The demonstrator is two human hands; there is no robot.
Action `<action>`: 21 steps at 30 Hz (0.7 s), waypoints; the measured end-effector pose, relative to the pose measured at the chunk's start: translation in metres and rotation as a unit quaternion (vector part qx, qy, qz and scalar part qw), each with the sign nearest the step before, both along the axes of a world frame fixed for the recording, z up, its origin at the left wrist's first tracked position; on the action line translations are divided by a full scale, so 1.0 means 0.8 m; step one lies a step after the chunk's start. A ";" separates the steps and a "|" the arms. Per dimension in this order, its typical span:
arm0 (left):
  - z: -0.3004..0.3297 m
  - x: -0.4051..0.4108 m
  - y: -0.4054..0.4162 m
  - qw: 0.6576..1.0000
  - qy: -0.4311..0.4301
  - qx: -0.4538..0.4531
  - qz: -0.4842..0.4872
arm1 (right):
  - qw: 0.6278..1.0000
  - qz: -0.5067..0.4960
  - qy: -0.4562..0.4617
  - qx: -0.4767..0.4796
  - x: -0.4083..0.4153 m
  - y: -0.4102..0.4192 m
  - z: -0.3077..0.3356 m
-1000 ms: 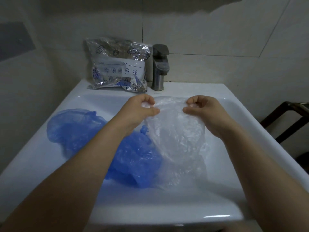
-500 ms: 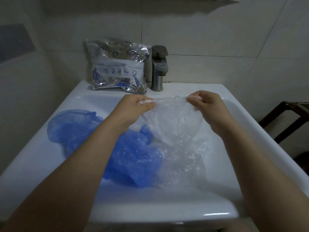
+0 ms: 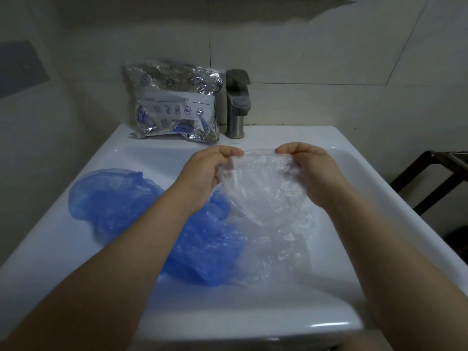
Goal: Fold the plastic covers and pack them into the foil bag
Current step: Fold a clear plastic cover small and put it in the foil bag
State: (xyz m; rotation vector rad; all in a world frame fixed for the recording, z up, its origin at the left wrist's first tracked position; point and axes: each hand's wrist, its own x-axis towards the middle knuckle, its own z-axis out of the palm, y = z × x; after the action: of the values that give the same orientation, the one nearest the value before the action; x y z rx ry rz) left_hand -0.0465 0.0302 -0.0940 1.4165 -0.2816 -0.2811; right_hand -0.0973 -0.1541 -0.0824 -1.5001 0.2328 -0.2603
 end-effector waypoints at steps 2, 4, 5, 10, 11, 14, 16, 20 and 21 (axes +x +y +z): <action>-0.001 -0.002 -0.005 0.998 0.021 0.030 0.042 | 1.000 -0.009 0.007 -0.007 0.002 0.005 -0.001; -0.004 -0.004 -0.009 0.995 0.016 0.064 0.072 | 0.998 0.010 0.007 -0.064 0.000 0.009 -0.003; -0.006 -0.004 -0.010 0.995 0.007 0.069 0.078 | 0.992 0.028 0.007 -0.126 -0.001 0.010 -0.005; -0.001 -0.002 -0.003 0.998 -0.030 0.031 0.043 | 0.939 -0.002 -0.037 -0.342 0.004 0.004 -0.006; 0.000 -0.002 -0.002 0.997 -0.051 0.046 0.038 | 0.933 -0.017 -0.058 -0.354 0.004 0.003 -0.005; 0.002 -0.003 0.002 0.988 -0.106 0.106 0.040 | 0.934 -0.016 -0.068 -0.349 0.004 -0.001 -0.003; 0.002 -0.001 0.006 0.982 -0.129 0.130 0.047 | 0.944 0.018 -0.052 -0.326 0.001 -0.005 -0.004; 0.002 0.004 0.014 0.983 -0.116 0.141 0.034 | 0.964 0.113 -0.019 -0.239 -0.004 -0.013 -0.009; 0.002 0.005 0.017 0.985 -0.105 0.134 0.025 | 0.970 0.132 -0.014 -0.202 -0.004 -0.014 -0.011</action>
State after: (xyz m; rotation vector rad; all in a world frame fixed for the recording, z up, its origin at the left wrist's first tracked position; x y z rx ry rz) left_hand -0.0428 0.0436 -0.0927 1.7208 -0.3919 -0.1307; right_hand -0.1004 -0.1652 -0.0912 -1.9082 -0.0484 -0.1175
